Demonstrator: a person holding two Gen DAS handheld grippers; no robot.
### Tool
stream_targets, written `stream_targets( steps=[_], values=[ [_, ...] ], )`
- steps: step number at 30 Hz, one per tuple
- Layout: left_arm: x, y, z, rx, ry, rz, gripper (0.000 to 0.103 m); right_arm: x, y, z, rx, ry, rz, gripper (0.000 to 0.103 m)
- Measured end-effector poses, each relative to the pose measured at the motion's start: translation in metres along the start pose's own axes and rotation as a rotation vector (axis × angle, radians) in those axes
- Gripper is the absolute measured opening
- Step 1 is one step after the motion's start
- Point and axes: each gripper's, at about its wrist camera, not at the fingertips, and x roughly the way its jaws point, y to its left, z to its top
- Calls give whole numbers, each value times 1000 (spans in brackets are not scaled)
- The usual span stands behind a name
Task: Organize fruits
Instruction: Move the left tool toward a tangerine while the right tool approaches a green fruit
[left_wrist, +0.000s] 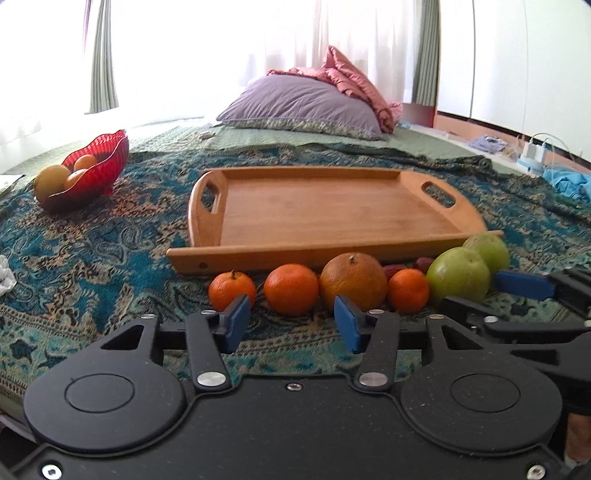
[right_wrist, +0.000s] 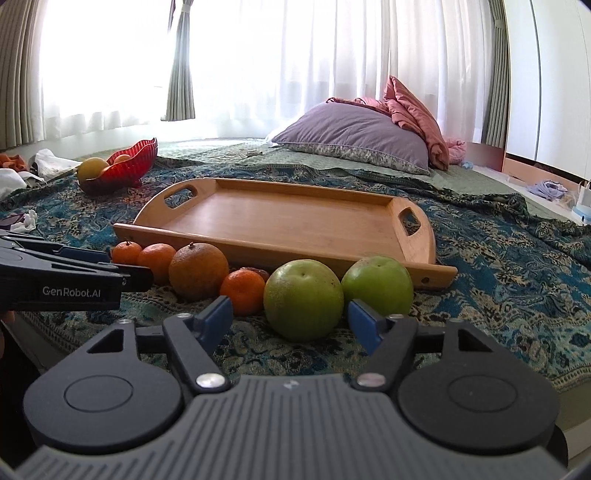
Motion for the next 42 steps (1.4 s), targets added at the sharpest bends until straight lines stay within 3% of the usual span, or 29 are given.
stream_targets(
  steps=[7, 12, 42],
  values=[
    [10, -3, 3, 5, 6, -13, 48, 9, 5, -1, -6, 4, -35, 68],
    [21, 2, 2, -16, 52, 1, 30, 12, 5, -3, -22, 10, -46, 66],
    [50, 24, 9, -126, -3, -41, 40, 42, -8, -5, 52, 26, -33, 72]
  ],
)
